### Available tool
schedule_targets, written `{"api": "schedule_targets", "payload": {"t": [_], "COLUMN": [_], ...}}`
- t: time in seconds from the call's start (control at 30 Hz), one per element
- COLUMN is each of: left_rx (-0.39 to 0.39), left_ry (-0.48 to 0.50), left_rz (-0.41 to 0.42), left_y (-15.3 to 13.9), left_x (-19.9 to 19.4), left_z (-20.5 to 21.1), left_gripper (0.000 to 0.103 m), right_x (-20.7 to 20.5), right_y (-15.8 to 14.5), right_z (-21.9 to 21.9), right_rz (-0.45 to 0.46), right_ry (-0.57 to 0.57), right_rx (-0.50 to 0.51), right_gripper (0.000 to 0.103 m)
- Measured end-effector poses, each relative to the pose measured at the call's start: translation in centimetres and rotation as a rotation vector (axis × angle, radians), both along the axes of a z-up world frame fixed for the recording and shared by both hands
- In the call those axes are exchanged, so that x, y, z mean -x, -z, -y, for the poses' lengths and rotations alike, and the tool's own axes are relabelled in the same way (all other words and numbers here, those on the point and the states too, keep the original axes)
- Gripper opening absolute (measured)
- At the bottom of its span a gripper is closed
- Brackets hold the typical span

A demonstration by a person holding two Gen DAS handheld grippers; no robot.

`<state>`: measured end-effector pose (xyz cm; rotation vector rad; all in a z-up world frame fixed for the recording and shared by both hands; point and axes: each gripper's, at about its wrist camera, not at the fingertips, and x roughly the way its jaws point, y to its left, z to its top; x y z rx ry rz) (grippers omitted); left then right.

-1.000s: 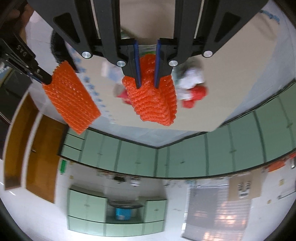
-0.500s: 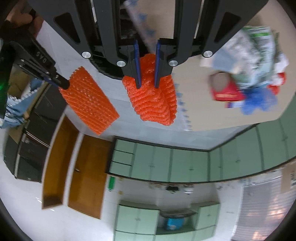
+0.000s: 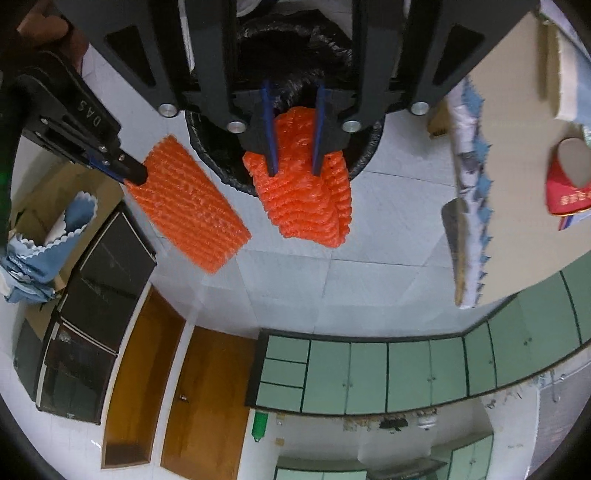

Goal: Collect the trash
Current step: 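Carry both orange nets over the bin and open both tools to drop them, then return both tools to the table and grasp the green-printed snack packet with the right tool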

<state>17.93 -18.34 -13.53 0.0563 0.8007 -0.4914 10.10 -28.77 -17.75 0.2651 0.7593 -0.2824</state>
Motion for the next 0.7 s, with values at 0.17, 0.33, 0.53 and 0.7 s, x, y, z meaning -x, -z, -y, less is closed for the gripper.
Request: {"api": "schedule_targets", "payload": {"t": [0.17,0.33,0.53,0.7], "left_rx": [-0.010,0.005,0.019,0.051], "left_ry": [0.015,0.009,-0.011,-0.075], "left_rz": [-0.030,-0.050,-0.008,0.051], "left_y": [0.7,1.1,-0.8,-3.7], "left_x": [-1.4,-1.9,-1.4,0.1], "left_z": [1.0,1.3,-0.2,-4.0], "left_gripper": [0.041,0.049,0.057,0.064], "right_x": [-1.2,-1.0,0.0,1.1], "right_y": [1.3,1.4,0.6,-1.6], "right_z": [1.1,2.2,2.8,1.3], "right_rz": [-0.032,-0.034,-0.011,0.042], "right_ry": [0.012,0.035,0.052,0.043], "right_rx": [-0.011,-0.015,-0.022,0.006], "right_gripper": [0.035,0.039,0.050,0.074]}}
